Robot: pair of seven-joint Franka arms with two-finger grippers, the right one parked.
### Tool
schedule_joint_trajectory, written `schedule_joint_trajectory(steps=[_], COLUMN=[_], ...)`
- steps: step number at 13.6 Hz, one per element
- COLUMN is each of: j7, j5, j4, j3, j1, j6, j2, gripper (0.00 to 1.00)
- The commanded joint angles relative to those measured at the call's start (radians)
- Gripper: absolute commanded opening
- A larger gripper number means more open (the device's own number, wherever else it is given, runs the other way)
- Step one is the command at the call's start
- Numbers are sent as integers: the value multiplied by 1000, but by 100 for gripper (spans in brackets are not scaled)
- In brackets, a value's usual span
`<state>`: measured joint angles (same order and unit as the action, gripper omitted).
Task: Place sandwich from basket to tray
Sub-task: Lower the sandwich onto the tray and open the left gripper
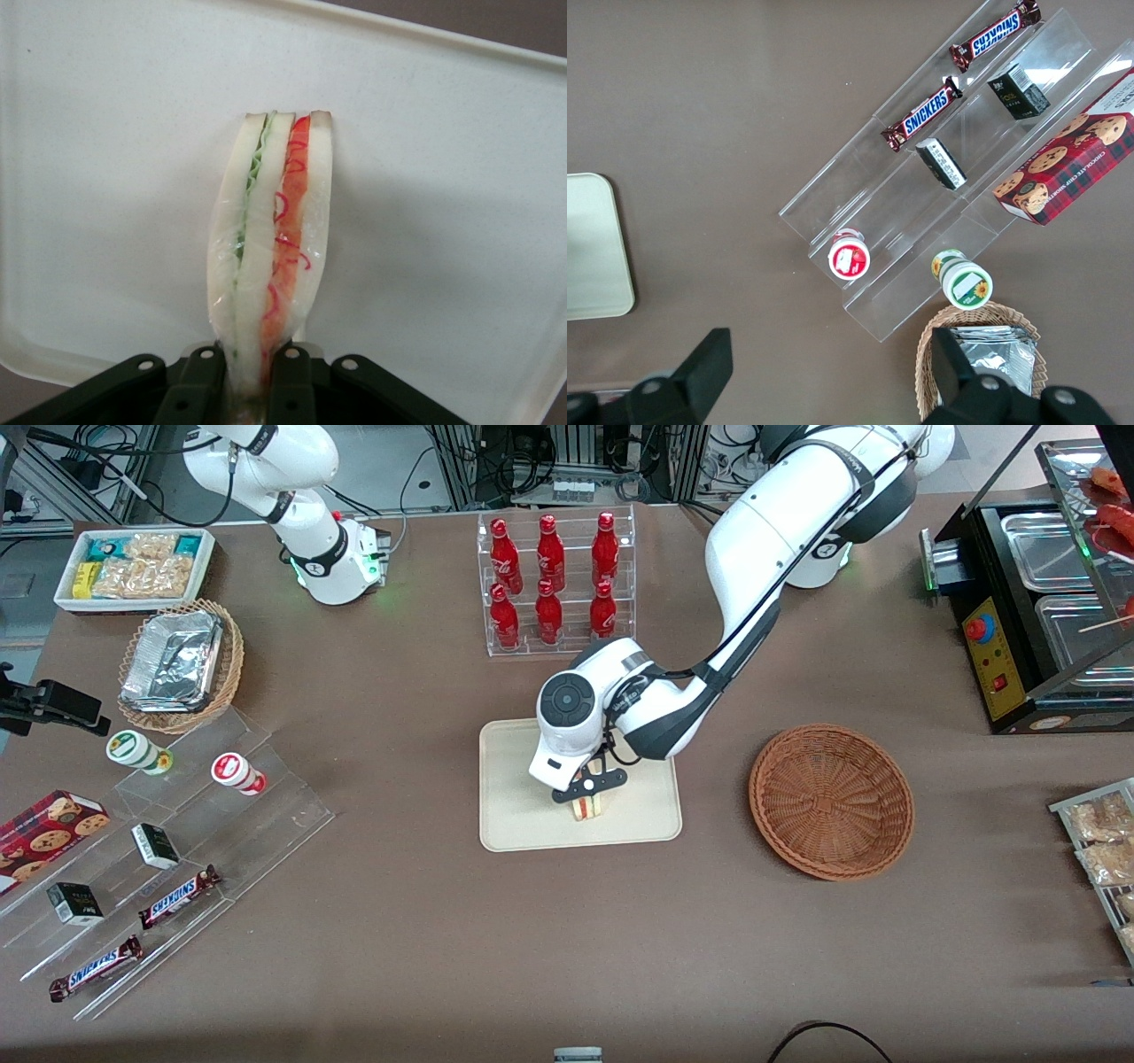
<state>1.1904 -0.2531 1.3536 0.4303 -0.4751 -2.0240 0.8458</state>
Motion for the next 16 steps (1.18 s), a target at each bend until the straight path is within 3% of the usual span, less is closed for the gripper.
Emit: schedule_joint_trajectory(steps=[1,7,11,14,16], j7=[18,11,5,-107,-129], j5=[-20,-3,69,66,68], j4=[-42,-48,-48,-47,-30], j3=[-16,1,1,-2,2], j1=[-22,-13,-4,26,105], j6=[21,135,221,312,379], j2=[10,-131,-258,-332,-376], gripper=[100,100,100,100,100])
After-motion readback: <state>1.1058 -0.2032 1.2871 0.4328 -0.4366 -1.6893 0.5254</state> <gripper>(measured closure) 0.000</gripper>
